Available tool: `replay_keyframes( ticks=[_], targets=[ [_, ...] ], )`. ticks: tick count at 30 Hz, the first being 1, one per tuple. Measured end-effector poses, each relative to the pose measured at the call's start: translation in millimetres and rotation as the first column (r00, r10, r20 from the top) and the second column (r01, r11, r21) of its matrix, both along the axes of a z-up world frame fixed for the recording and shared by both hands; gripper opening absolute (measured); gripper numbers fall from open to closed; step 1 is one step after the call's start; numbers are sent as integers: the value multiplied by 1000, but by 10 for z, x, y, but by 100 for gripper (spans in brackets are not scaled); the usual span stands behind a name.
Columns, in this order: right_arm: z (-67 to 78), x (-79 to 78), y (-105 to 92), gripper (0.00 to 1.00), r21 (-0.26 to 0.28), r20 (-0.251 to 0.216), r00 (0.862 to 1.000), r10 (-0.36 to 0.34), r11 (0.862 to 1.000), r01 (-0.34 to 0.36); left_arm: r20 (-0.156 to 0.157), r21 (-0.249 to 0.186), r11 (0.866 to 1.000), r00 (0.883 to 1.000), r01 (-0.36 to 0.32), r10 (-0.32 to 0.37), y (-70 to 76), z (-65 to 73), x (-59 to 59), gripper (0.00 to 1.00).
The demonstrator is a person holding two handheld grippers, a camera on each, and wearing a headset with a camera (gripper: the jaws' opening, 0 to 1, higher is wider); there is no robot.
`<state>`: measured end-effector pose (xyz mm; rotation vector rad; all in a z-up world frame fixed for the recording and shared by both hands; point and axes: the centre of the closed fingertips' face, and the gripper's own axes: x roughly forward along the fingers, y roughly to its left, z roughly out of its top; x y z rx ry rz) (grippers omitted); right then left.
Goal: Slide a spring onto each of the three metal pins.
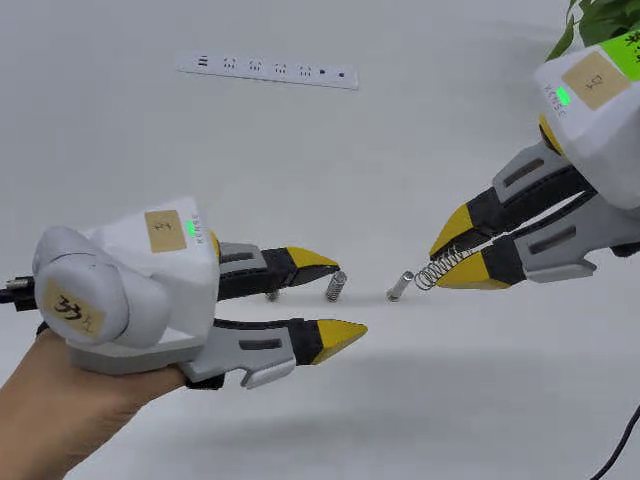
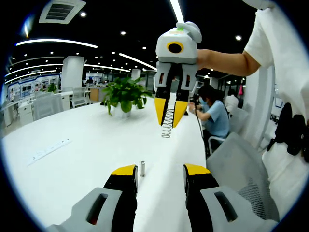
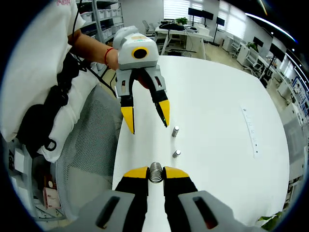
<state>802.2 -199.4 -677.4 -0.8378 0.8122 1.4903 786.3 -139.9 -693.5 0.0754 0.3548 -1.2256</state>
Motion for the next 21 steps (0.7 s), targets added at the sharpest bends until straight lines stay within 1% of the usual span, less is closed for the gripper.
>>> replay_keyframes(
  ticks=[5, 8, 11, 13, 15, 18, 20, 21],
  targets=[
    [-67, 136, -85, 12, -28, 13, 999, -39, 999, 39, 0, 10, 999, 999, -36, 36, 191, -39, 81, 49],
    [-142, 238, -151, 12, -48, 17, 998, -68, 996, 69, -1, 13, 999, 999, -52, 52, 292, -46, 117, 55],
    [-225, 326, -211, 12, -70, 24, 996, -83, 994, 85, -15, 19, 998, 998, -66, 66, 368, -80, 146, 61],
    [-276, 372, -238, 12, -82, 27, 995, -91, 992, 93, -20, 25, 997, 997, -69, 70, 414, -105, 156, 66],
    [-317, 406, -255, 12, -88, 26, 995, -97, 991, 99, -26, 27, 997, 997, -73, 74, 447, -119, 164, 70],
    [-430, 471, -287, 12, -104, 26, 994, -106, 989, 108, -36, 29, 996, 996, -81, 82, 486, -141, 173, 74],
    [-494, 499, -289, 12, -109, 21, 993, -116, 987, 117, -37, 30, 996, 995, -89, 90, 506, -149, 184, 77],
    [-549, 529, -294, 12, -111, 18, 993, -120, 986, 121, -36, 30, 995, 995, -95, 96, 519, -154, 195, 79]
  ],
)
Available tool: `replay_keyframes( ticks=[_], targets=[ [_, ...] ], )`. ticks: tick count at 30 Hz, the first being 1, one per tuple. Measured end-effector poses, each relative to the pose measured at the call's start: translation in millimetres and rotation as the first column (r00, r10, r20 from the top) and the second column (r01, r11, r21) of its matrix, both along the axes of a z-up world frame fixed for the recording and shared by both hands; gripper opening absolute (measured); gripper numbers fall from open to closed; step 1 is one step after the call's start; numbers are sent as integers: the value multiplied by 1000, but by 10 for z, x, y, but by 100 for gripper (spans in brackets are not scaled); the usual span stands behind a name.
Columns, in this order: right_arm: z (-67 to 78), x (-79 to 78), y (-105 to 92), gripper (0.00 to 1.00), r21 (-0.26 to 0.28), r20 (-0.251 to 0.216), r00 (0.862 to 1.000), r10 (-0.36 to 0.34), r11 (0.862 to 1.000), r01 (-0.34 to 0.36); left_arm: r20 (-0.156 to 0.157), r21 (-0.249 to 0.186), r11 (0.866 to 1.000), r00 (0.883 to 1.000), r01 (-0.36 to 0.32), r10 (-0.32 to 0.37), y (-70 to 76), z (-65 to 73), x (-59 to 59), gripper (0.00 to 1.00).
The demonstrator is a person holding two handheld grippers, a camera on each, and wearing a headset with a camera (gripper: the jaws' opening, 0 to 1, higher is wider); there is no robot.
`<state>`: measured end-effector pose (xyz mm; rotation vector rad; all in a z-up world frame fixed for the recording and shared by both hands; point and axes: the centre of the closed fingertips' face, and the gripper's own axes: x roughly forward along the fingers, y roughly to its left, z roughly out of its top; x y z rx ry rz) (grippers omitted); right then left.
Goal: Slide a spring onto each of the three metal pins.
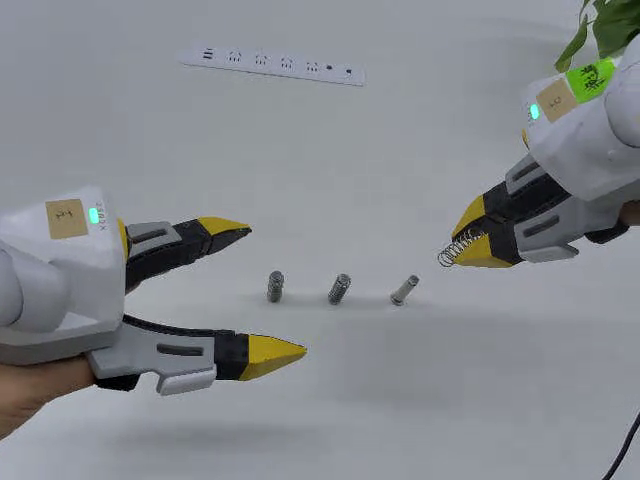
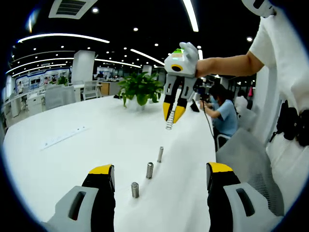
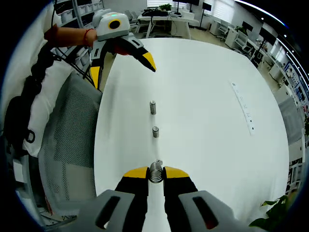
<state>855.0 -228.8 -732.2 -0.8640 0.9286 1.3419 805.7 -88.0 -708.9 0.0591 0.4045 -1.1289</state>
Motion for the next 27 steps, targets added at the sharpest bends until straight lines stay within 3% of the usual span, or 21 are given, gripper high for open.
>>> replay_keyframes(
  ticks=[9, 20, 27],
  targets=[
    [-236, 63, 8, 12, -21, -16, 1000, -9, 1000, 8, 15, 24, 1000, 1000, 14, -14, 47, -53, -1, 92],
    [-436, 68, 24, 12, -40, -34, 999, -13, 999, 12, -3, 32, 999, 1000, 26, -26, 51, -142, -23, 99],
    [-486, 51, 49, 12, -46, -40, 999, -11, 999, 9, -15, 20, 1000, 1000, 20, -20, 39, -152, -33, 100]
  ],
)
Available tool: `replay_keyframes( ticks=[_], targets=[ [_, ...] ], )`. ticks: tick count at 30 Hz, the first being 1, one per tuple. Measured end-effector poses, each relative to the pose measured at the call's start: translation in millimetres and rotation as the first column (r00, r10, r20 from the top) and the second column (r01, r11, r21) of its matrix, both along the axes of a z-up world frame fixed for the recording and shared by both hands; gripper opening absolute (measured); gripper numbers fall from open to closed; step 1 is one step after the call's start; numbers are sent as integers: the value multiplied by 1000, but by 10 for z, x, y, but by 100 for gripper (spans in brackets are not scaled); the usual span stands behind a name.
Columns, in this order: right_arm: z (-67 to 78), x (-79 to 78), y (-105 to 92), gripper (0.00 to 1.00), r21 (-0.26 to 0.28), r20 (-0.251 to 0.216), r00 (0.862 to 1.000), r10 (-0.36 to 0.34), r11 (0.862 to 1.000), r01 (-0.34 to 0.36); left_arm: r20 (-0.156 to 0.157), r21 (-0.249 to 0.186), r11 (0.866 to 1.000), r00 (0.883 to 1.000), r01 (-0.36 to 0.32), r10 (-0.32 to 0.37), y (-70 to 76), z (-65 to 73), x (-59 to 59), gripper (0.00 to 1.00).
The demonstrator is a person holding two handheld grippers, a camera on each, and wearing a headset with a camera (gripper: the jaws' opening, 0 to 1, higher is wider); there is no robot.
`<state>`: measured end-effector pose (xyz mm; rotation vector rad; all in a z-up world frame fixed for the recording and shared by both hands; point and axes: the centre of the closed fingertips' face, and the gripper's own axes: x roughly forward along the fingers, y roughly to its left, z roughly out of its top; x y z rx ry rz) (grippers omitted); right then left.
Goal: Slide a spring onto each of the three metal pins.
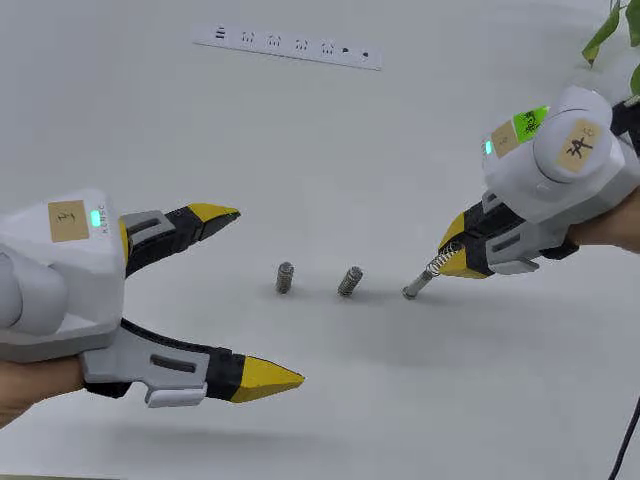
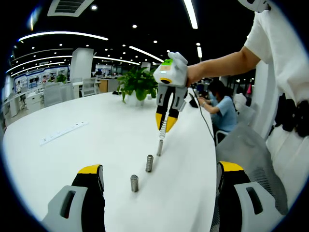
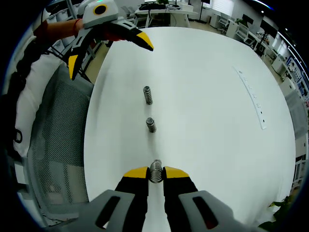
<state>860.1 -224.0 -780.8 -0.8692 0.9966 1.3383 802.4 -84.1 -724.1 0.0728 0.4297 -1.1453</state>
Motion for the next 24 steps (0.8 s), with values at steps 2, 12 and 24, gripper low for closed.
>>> replay_keyframes(
  ticks=[2, 12, 24],
  targets=[
    [-10, -3, 5, 12, -1, -3, 1000, 0, 1000, 0, -1, -3, 1000, 1000, 0, 0, 1, -2, -3, 100],
    [-92, -14, 7, 12, -11, -8, 1000, 6, 1000, -6, -7, -15, 1000, 1000, -2, 2, -11, 7, -17, 100],
    [-162, -17, 26, 12, -14, -7, 1000, 9, 1000, -9, -15, -19, 1000, 1000, 0, -1, -20, -5, -24, 99]
  ],
)
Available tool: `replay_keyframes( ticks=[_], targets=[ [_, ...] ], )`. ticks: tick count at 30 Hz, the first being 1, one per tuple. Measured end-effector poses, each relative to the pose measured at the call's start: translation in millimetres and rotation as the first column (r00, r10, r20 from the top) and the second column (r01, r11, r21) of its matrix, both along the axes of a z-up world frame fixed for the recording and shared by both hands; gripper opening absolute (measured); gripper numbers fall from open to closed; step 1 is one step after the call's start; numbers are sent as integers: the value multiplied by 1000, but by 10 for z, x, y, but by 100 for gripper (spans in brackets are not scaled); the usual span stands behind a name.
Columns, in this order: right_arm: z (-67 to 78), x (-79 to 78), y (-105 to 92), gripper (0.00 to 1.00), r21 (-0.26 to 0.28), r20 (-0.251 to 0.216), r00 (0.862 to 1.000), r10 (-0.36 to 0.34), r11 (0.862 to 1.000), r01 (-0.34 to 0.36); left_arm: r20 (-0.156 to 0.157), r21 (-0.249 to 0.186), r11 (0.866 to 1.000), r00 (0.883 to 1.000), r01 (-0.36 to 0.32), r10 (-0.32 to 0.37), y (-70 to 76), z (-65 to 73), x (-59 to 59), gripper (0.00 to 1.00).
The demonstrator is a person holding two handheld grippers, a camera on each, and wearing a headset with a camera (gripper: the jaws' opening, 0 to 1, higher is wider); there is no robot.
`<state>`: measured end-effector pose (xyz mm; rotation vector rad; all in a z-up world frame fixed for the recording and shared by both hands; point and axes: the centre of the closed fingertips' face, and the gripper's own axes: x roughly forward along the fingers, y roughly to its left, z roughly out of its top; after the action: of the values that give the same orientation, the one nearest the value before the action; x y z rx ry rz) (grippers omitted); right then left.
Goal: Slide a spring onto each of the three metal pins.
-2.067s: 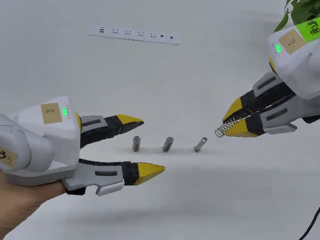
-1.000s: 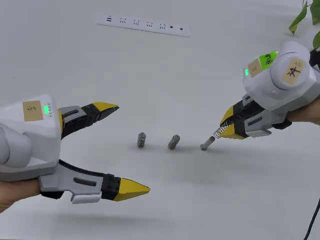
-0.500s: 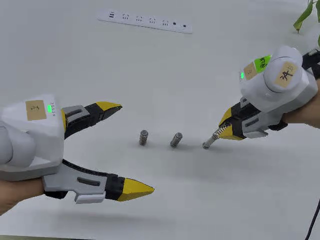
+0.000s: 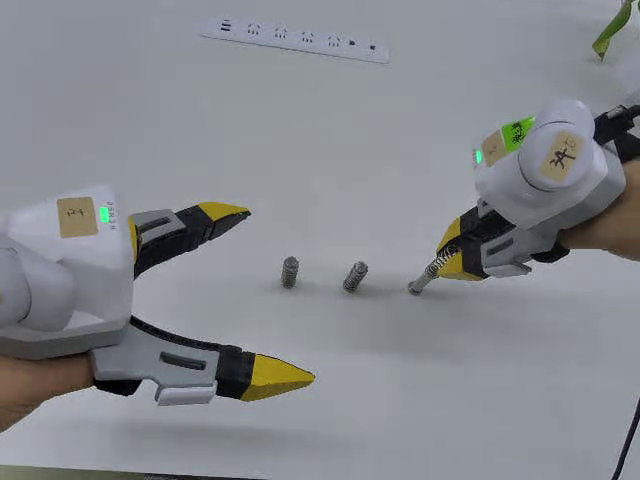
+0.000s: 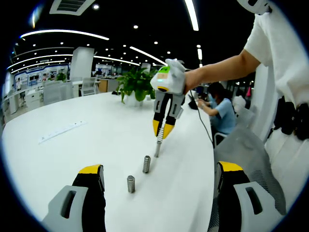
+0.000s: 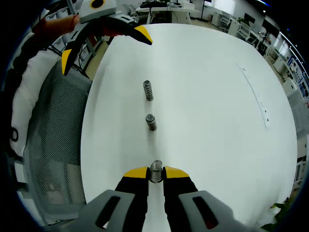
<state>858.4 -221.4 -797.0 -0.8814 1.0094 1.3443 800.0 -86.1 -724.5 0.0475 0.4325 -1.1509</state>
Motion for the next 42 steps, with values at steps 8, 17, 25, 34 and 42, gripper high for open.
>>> replay_keyframes(
  ticks=[8, 17, 25, 34, 42],
  targets=[
    [-69, 14, 3, 12, -4, 12, 1000, 9, 1000, -9, -1, -7, 1000, 1000, 1, -1, -9, 6, -4, 98],
    [-184, -3, 35, 12, -2, 21, 1000, 10, 1000, -10, -2, -9, 1000, 1000, 1, -1, -28, 21, -13, 98],
    [-292, -2, 19, 12, -9, 28, 1000, 9, 1000, -8, 0, -11, 1000, 1000, -5, 5, -18, 28, -1, 98],
    [-390, 3, 36, 12, -7, 32, 1000, 0, 1000, 0, -2, -11, 1000, 1000, -8, 8, -15, 25, 5, 98],
    [-457, -11, 25, 13, -15, 30, 1000, 2, 1000, -2, -5, -11, 1000, 1000, -11, 11, -26, 24, -2, 97]
  ],
)
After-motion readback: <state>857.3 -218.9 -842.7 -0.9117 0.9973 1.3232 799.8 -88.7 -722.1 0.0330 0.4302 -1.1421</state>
